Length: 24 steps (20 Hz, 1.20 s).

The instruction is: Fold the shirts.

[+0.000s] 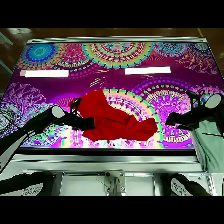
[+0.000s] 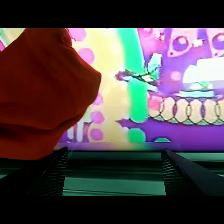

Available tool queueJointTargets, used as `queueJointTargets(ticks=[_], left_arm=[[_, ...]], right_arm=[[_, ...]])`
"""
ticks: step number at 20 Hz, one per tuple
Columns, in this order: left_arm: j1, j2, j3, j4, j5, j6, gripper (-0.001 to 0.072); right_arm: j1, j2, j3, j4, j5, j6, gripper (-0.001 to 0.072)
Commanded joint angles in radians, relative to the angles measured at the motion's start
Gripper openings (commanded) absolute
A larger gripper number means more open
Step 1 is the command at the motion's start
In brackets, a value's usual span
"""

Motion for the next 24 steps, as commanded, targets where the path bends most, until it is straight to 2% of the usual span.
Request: queueJointTargets(ticks=[1, 6, 10, 11, 12, 15, 17, 19, 22, 24], left_arm=[[-0.001, 0.032, 0.023, -0.004, -0.008, 0.022, 0.0038], [-0.002, 0.082, 0.023, -0.003, -0.008, 0.022, 0.0038], [-0.001, 0.12, 0.023, -0.004, -0.007, 0.046, 0.0038], [-0.002, 0.13, 0.023, -0.004, -0.005, 0.054, 0.0038], [-0.001, 0.139, 0.024, -0.004, -0.005, 0.079, 0.0038], [0.013, 0.182, 0.035, 0.014, -0.017, 0.138, 0.0036], [0.027, 0.243, 0.106, 0.092, -0.108, 0.195, 0.0035], [0.047, 0.338, 0.255, 0.208, -0.184, 0.193, 0.0035], [0.094, 0.483, 0.597, 0.256, -0.185, 0.229, 0.0037], [0.121, 0.53, 0.835, 0.256, -0.18, 0.231, 0.0038]], right_arm=[[-0.049, -0.017, -0.163, 0.223, -0.15, -0.019, 0.0694], [0.009, -0.146, -0.252, 0.372, -0.204, -0.102, 0.0694], [0.11, -0.181, -0.252, 0.463, -0.4, -0.072, 0.0691], [0.127, -0.181, -0.249, 0.504, -0.433, -0.076, 0.0439], [0.133, -0.181, -0.243, 0.54, -0.436, -0.075, 0.0066], [0.132, -0.148, -0.18, 0.59, -0.347, -0.176, 0.0062], [0.132, -0.066, -0.092, 0.591, -0.262, -0.269, 0.0063], [0.132, 0.057, 0.034, 0.591, -0.185, -0.356, 0.0063], [0.132, 0.262, 0.274, 0.592, -0.23, -0.345, 0.0063], [0.132, 0.362, 0.429, 0.594, -0.285, -0.234, 0.0063]])
